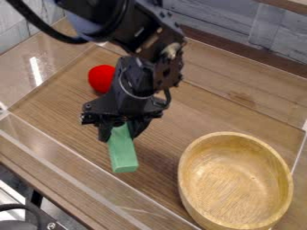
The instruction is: Remove the green stick from the brown bowl and put it on the table
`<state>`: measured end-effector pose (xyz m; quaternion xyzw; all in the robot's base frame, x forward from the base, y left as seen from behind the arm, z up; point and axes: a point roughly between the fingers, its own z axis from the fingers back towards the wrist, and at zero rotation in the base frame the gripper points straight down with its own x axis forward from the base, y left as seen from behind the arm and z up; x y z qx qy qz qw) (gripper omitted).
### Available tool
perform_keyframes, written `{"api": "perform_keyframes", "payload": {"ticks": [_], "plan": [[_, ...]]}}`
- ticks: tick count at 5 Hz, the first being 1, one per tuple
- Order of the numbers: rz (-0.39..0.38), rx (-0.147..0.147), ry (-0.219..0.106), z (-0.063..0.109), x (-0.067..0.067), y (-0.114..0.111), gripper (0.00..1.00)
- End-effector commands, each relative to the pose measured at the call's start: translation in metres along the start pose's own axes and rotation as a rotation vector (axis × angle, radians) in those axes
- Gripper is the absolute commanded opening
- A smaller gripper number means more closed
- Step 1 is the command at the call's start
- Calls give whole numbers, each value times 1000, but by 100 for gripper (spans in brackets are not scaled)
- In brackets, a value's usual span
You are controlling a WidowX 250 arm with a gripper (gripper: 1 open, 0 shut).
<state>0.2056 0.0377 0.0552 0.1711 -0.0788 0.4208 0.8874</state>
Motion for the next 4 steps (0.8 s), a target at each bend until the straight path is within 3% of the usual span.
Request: {"api": "perform_keyframes", "payload": {"ticks": [1,3,4], "plan": [[-66,-19,18,-9,1,-3,0],[27,29,105,-15,5,-2,0],[101,55,149,-1,7,1,0]]}}
